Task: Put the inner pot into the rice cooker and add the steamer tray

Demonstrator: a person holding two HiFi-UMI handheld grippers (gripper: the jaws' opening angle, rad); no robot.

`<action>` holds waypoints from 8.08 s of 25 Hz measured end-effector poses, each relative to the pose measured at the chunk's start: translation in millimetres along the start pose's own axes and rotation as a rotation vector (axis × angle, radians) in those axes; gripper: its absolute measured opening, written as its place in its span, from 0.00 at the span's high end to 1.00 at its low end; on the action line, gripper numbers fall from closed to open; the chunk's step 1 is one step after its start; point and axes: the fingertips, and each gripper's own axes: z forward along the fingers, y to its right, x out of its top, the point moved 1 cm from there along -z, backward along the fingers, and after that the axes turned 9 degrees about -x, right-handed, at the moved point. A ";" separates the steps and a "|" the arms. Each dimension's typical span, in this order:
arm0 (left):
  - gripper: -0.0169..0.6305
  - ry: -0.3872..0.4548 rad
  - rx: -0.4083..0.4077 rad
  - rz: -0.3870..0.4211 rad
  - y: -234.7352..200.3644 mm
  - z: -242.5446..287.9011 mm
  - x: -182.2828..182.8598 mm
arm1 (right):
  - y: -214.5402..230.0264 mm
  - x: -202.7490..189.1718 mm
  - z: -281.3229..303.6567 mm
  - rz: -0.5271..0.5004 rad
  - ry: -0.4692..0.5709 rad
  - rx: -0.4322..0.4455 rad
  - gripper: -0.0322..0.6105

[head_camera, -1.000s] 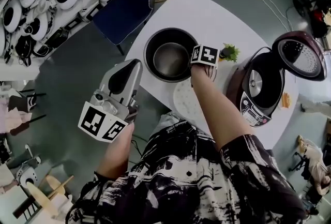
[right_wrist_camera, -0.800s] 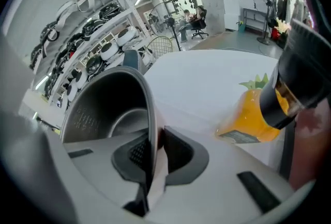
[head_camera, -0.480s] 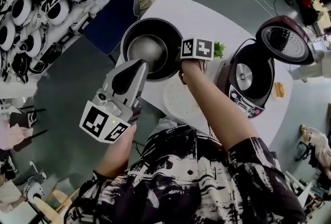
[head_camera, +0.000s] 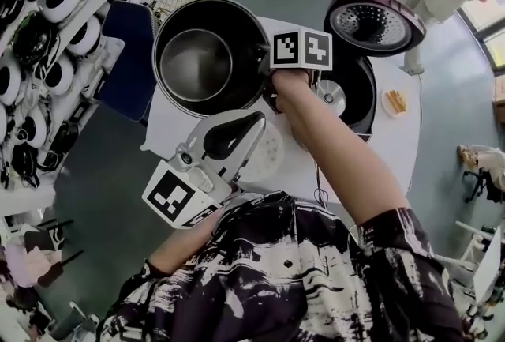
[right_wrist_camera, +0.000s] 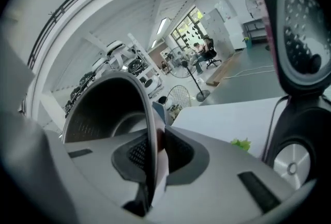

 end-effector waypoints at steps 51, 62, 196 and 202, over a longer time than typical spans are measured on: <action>0.97 -0.080 -0.250 -0.077 98.8 114.6 -40.6 | 368.4 -66.8 -197.7 -0.027 -0.177 -0.740 0.92; 0.97 -0.081 -0.241 -0.084 87.5 110.0 -38.8 | 374.3 -80.5 -185.4 -0.259 -0.348 -0.810 0.92; 0.97 -0.096 -0.334 0.006 86.4 172.6 -23.3 | 364.6 -61.9 -205.1 -0.387 -0.065 -0.805 0.67; 0.97 -0.113 -0.329 0.016 85.9 174.8 -26.1 | 300.6 -13.8 -256.2 -0.272 0.340 -0.540 0.67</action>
